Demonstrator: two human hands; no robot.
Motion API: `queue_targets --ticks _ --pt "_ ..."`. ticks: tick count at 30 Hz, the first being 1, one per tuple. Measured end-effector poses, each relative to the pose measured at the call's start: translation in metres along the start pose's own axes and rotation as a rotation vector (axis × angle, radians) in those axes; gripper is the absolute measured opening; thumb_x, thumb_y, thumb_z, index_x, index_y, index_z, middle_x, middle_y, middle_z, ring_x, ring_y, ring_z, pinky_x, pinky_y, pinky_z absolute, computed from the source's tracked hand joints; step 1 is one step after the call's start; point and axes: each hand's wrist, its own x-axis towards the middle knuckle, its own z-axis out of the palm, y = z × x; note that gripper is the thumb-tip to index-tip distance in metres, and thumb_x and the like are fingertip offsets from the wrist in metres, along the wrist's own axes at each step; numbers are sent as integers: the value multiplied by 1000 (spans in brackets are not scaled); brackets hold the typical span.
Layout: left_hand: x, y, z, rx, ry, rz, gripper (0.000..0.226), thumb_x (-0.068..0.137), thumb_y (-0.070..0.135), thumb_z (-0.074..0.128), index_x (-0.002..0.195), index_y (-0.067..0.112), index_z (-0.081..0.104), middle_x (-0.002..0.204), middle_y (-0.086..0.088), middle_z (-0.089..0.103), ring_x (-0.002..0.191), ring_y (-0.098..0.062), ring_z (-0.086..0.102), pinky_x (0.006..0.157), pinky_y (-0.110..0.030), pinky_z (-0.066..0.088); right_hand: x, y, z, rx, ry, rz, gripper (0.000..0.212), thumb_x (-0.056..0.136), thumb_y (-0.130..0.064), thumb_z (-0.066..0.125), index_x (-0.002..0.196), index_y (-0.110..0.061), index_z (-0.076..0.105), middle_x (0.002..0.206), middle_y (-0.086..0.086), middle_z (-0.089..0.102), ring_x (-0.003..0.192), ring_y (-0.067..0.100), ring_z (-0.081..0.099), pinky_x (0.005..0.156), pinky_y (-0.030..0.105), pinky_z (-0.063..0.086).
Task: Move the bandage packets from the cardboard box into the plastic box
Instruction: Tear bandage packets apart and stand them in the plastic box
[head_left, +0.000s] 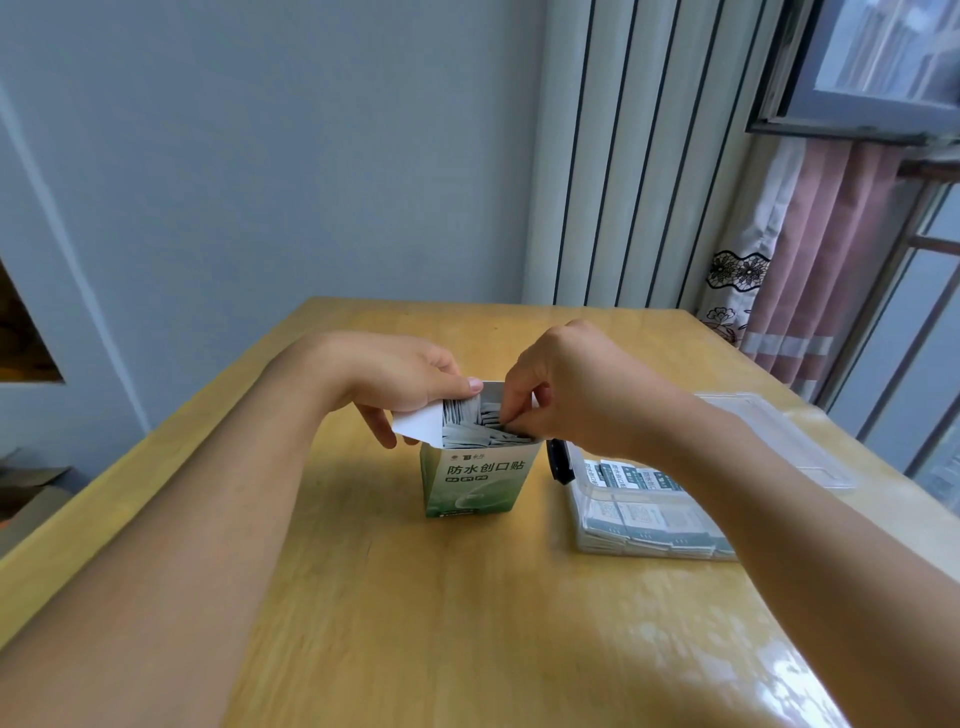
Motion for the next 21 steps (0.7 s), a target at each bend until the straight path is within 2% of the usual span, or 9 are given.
queue_targets --ticks 3,6,8,12,14,17,21 --pt "0 0 0 -5 -9 -10 41 102 51 46 116 16 63 94 -9 72 71 -17 65 51 -25 53 0 2 0 -8 -41 15 13 76 -11 75 75 -24 78 60 -18 63 65 -6 56 65 24 52" --pt "1 0 0 -10 -10 -14 42 102 52 45 116 17 62 91 -5 72 69 -15 65 51 -25 53 0 3 0 19 -108 30 13 78 -12 74 79 -24 78 63 -17 65 64 -5 56 61 11 44" --pt "0 0 1 -5 -12 -14 42 102 53 45 115 17 62 91 -5 72 69 -15 65 52 -25 53 1 4 1 31 -128 40 11 80 -13 74 84 -22 80 69 -13 69 63 -3 56 59 8 42" --pt "0 2 2 6 -17 -21 43 102 53 42 115 18 62 101 -10 74 72 -16 66 55 -26 54 2 7 4 56 -126 47 11 80 -11 75 86 -19 81 71 -12 69 61 -9 55 58 4 39" --pt "0 1 2 5 -9 -28 41 102 53 43 115 19 62 103 -11 74 73 -16 66 55 -26 55 2 8 5 63 -99 38 9 80 -11 76 85 -18 81 71 -11 68 62 -11 54 59 4 38" --pt "1 -1 1 0 -1 -36 38 102 52 43 116 21 61 95 -6 72 74 -16 66 56 -27 55 2 10 6 51 -45 11 5 81 -17 78 83 -20 80 74 -9 70 62 -4 55 59 6 38" --pt "1 -1 1 -6 -12 -25 39 102 52 44 114 20 62 98 -8 73 74 -16 66 57 -28 56 2 9 5 63 -48 -4 9 83 -24 78 92 -23 79 79 -13 73 66 -2 59 63 10 45"
